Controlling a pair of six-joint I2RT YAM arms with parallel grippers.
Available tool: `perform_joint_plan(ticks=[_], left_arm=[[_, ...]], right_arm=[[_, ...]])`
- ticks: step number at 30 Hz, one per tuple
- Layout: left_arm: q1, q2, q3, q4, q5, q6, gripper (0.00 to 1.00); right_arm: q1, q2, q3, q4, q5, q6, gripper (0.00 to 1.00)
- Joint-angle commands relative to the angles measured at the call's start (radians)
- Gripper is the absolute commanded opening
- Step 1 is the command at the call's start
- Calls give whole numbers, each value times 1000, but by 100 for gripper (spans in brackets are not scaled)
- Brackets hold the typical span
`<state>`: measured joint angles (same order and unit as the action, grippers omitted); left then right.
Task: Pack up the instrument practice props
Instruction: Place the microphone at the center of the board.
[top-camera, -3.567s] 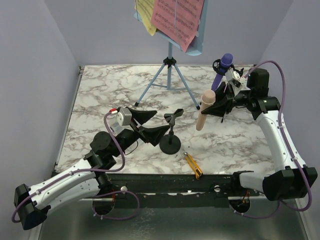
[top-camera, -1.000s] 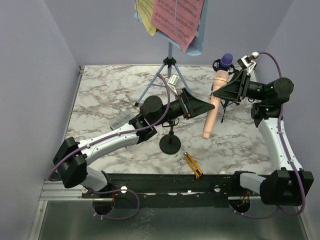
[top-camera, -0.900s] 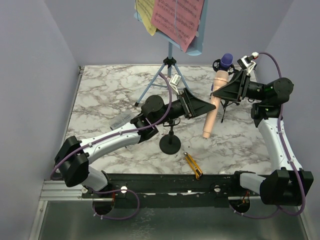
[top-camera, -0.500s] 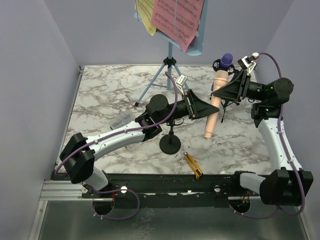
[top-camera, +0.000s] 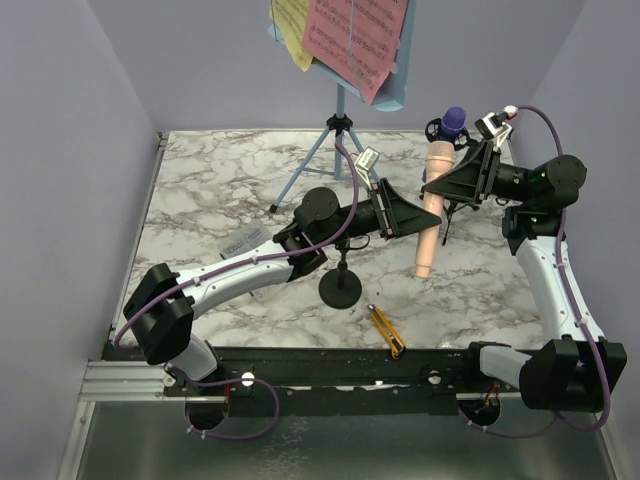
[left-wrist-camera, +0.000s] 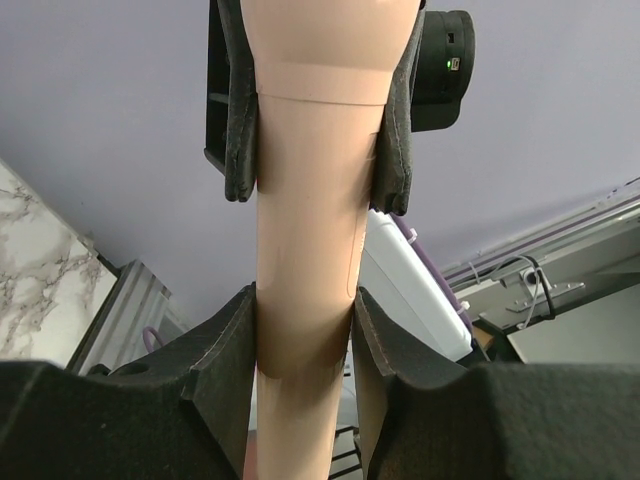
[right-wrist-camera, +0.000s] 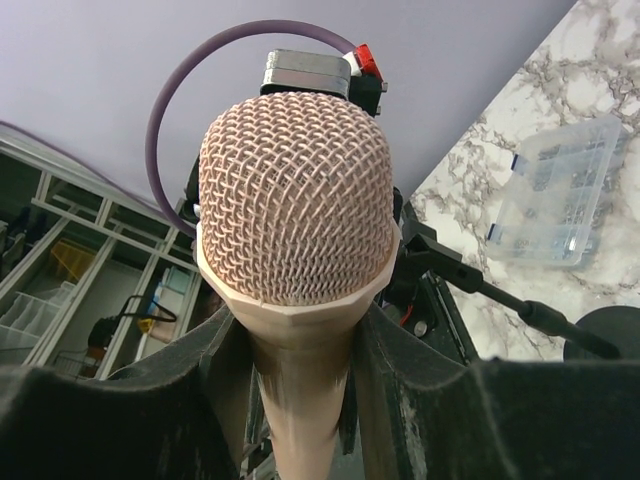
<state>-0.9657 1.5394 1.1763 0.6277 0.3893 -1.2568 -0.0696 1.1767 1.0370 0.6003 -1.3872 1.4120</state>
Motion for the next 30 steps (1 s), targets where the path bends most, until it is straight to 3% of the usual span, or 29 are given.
perform_joint_plan(ticks=[1,3,4,8,12,20,30], left_arm=[[-11,-5,8,39,37,-2,0],[-11,-13,-1,40,26,11,0],[-11,-18,-7,40,20,20,0],[-11,-54,-32,40,-13,63,0],[-10,-86,-50,38,-41,101,0],[-7,-135,-70,2,-79,162,0],[-2,-205,-64,-121,-126,264,0]], right_arm=[[-3,-22,-10,4,25,-67,18],[-4,-29,-13,4,24,-161,31],[-4,-32,-16,8,21,-83,37],[-5,-44,-24,34,13,-89,68],[-5,-55,-27,34,14,-96,86],[-5,-75,-47,63,1,-114,98],[-7,-106,-107,460,-72,0,100]])
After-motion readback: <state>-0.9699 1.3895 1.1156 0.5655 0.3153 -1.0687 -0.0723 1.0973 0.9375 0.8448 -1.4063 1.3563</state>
